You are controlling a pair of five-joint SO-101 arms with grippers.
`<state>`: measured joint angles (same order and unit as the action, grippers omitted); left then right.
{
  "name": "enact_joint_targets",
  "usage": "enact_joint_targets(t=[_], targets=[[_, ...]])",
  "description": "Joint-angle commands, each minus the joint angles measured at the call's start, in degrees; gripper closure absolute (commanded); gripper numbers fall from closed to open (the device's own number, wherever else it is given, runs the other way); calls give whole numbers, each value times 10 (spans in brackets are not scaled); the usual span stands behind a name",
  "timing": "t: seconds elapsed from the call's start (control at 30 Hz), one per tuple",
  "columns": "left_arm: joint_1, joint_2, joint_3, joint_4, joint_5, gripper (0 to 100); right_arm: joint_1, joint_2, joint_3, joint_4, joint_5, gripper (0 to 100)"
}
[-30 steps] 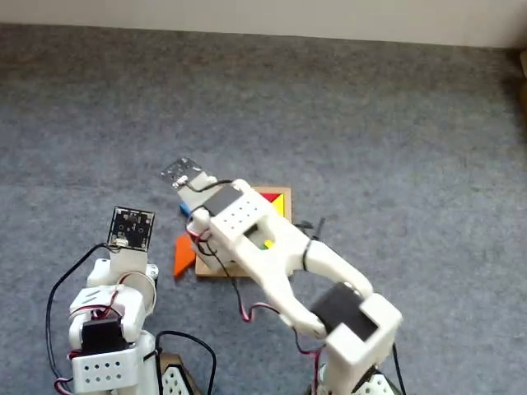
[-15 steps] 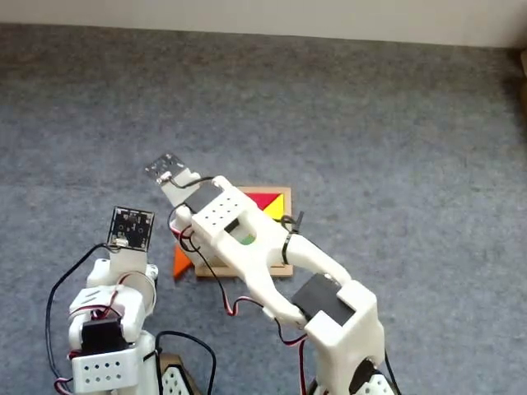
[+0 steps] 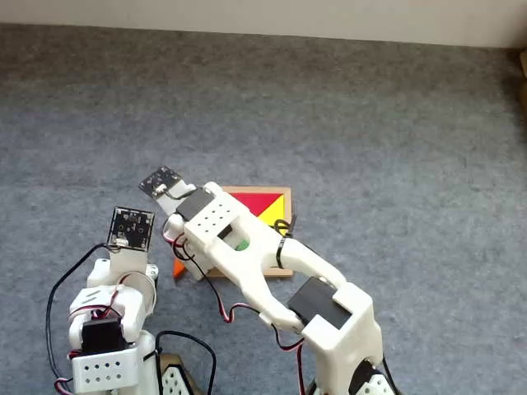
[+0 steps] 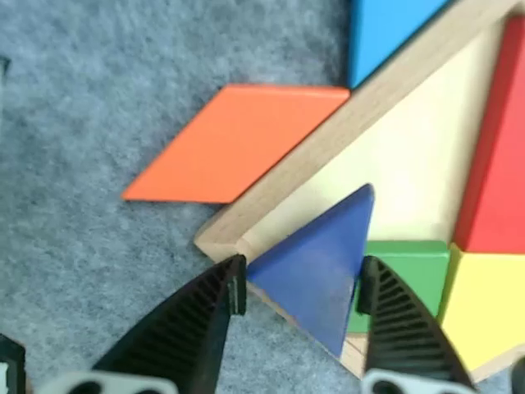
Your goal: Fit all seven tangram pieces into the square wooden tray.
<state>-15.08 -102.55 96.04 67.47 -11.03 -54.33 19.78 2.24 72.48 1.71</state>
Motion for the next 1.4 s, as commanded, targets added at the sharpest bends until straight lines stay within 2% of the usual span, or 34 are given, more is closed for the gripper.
enact_joint_targets(t=[0.0, 0.37, 0.7, 0.9, 1.1, 1.37], targets=[[-6, -21, 11, -5, 0, 927, -4, -7, -27, 7, -5, 717], [-6, -21, 11, -5, 0, 927, 1, -8, -57, 15, -3, 707], [-7, -21, 6, -4, 0, 927, 51, -73, -85, 77, -1, 814], [-13, -21, -22, 14, -40, 930, 120, -207, 20, 72, -1, 862], [-60, -21, -67, 24, -50, 929, 182, -356, 169, 64, -1, 916], [-27, -20, -162, 74, -51, 928, 315, -588, 429, -23, 1, 963]])
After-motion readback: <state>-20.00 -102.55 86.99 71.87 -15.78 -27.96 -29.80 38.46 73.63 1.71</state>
